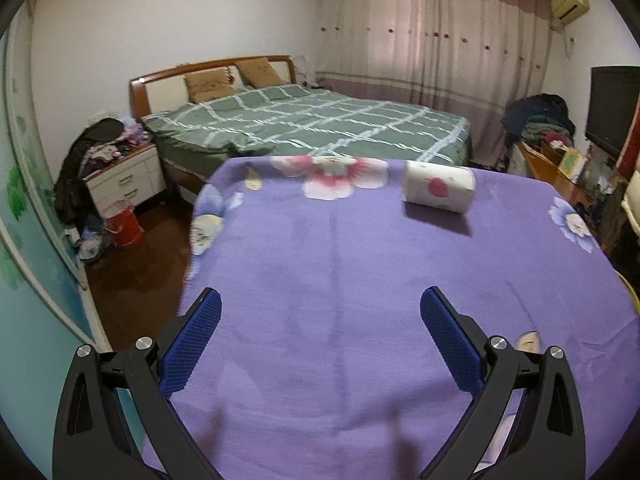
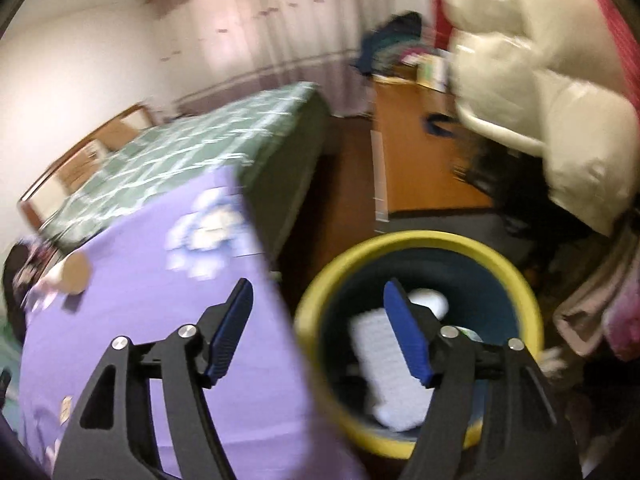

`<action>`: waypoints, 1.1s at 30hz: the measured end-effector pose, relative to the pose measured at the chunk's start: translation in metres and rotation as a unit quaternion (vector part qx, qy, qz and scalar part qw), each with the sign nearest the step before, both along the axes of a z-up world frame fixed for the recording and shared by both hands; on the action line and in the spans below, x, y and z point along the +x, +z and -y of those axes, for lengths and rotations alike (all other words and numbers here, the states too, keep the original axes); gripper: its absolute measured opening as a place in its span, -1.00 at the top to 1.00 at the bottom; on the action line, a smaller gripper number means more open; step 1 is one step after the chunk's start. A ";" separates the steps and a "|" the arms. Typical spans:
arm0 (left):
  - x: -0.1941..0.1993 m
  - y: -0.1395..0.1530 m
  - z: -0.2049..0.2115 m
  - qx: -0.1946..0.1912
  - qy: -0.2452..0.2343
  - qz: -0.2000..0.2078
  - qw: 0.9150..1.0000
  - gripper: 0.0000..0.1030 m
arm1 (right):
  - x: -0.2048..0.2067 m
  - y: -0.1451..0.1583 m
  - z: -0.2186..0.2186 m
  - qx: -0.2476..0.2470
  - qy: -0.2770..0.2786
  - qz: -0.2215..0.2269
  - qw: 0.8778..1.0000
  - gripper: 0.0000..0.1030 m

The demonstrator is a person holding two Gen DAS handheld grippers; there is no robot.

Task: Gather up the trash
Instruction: 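Move the left gripper to the white paper cup and grasp its body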

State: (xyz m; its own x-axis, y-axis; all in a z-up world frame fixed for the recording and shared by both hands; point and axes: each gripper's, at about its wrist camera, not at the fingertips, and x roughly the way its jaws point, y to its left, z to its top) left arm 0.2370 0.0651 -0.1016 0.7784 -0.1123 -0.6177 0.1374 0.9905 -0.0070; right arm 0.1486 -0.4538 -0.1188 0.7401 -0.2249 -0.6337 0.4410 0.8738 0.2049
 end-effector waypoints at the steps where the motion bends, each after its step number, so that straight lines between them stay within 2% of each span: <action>1: 0.001 0.002 0.005 0.000 -0.007 -0.002 1.000 -0.90 | 0.006 -0.001 -0.011 -0.005 0.017 0.000 1.000 -0.31; 7: 0.020 0.023 0.062 0.007 -0.078 -0.010 0.997 -0.91 | 0.033 -0.011 -0.055 -0.024 0.094 -0.015 0.995 -0.31; 14: 0.080 0.013 0.129 0.014 -0.141 -0.037 0.989 -0.91 | 0.034 -0.013 -0.063 -0.019 0.104 -0.016 0.994 -0.33; 18: 0.120 0.002 0.151 0.027 -0.139 -0.048 0.989 -0.91 | 0.033 -0.014 -0.060 -0.011 0.103 -0.016 0.995 -0.33; 23: 0.161 -0.006 0.158 0.004 -0.122 -0.061 0.991 -0.91 | 0.034 -0.015 -0.059 -0.008 0.105 -0.018 0.994 -0.33; 33: 0.201 -0.021 0.164 0.024 -0.117 -0.066 0.991 -0.91 | 0.036 -0.018 -0.057 0.005 0.106 -0.022 0.994 -0.33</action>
